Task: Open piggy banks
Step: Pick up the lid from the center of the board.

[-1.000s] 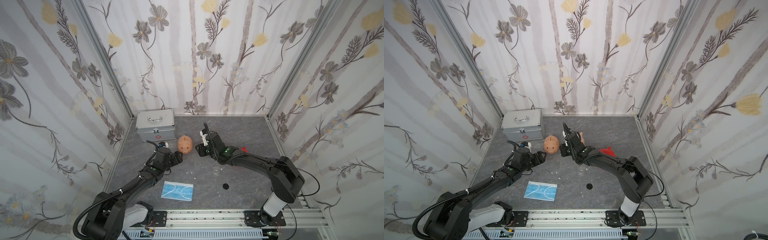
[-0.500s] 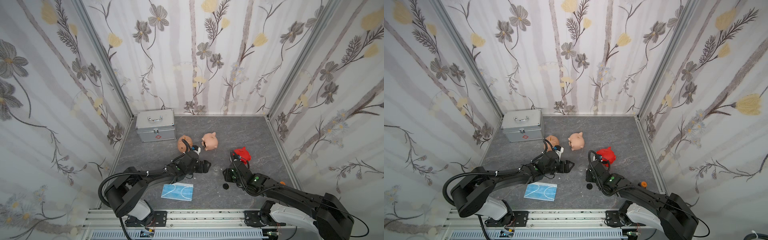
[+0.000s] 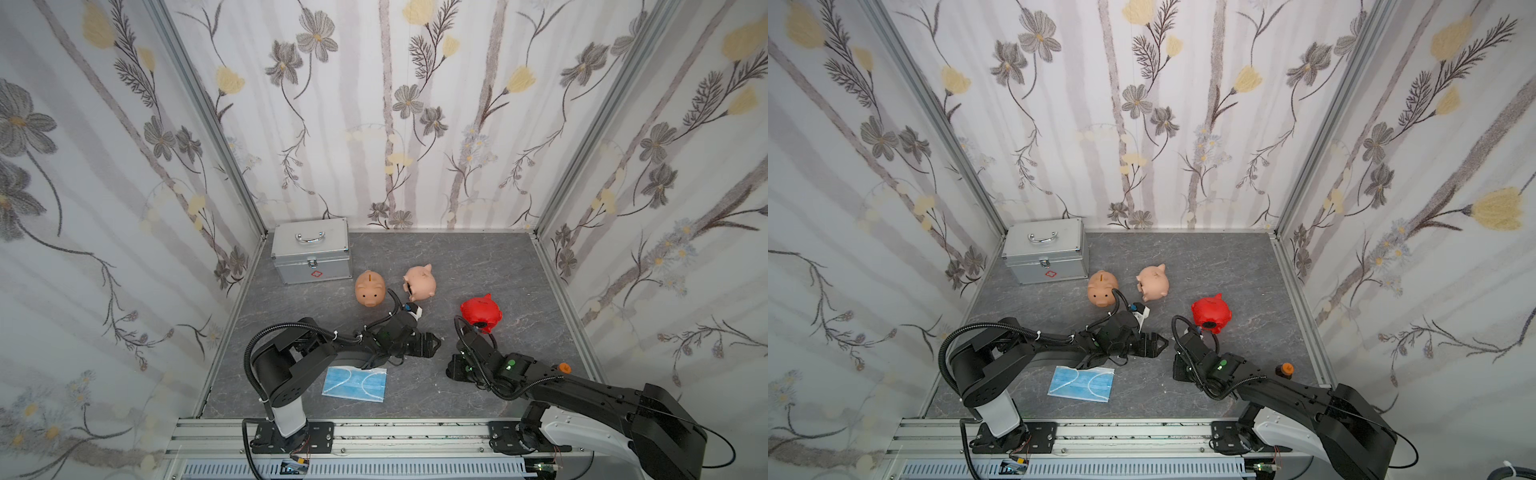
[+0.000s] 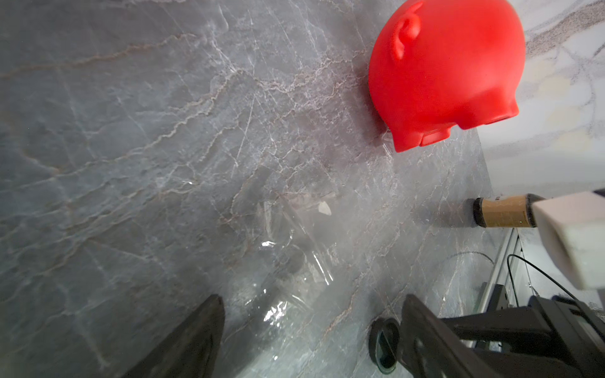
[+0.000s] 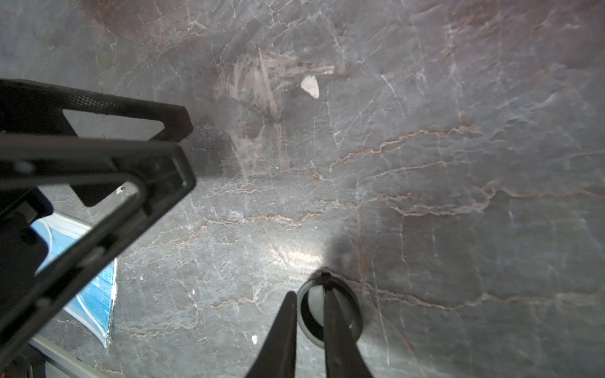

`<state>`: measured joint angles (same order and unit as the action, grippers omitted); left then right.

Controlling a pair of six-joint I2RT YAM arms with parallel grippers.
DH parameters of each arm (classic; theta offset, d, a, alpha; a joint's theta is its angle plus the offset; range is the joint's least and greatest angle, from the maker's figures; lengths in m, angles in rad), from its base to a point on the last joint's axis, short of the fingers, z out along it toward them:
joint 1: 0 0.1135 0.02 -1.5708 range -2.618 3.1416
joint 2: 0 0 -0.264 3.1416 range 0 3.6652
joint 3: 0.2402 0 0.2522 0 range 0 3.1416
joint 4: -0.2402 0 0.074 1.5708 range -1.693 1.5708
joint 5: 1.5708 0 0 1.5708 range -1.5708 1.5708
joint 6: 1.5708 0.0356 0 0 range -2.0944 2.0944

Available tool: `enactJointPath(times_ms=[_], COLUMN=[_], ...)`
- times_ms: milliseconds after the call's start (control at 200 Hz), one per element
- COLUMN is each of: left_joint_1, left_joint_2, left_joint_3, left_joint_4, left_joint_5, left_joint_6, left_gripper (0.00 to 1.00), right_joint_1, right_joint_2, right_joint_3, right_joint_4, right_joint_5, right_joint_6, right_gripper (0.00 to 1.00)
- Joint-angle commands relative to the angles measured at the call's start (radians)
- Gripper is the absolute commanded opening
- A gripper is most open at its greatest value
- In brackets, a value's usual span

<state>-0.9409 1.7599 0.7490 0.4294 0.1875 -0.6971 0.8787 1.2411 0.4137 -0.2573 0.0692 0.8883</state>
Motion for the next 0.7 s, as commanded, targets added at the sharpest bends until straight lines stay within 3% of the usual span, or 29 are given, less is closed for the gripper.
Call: enactJointPath(times_ms=[0,535,700], left_joint_1=[-0.001,-0.001,0.000], left_joint_2=[0.007,0.008,-0.006], left_joint_3=[-0.002,-0.020,-0.035], left_joint_4=[0.048,0.072,0.075], left_joint_5=[0.001,-0.005,-0.016], left_joint_6=[-0.018,-0.028,-0.031], left_gripper=[0.86,0.86,0.86], right_joint_1=[0.003,0.033,0.049], right_joint_2=[0.020,0.105,0.143], right_joint_3=[0.009,0.039,0.066], right_joint_4=[0.013,-0.065,-0.111], right_joint_5=[-0.005,-0.004,0.023], right_joint_6=[0.006,0.015,0.015], right_gripper=[0.18,0.18,0.12])
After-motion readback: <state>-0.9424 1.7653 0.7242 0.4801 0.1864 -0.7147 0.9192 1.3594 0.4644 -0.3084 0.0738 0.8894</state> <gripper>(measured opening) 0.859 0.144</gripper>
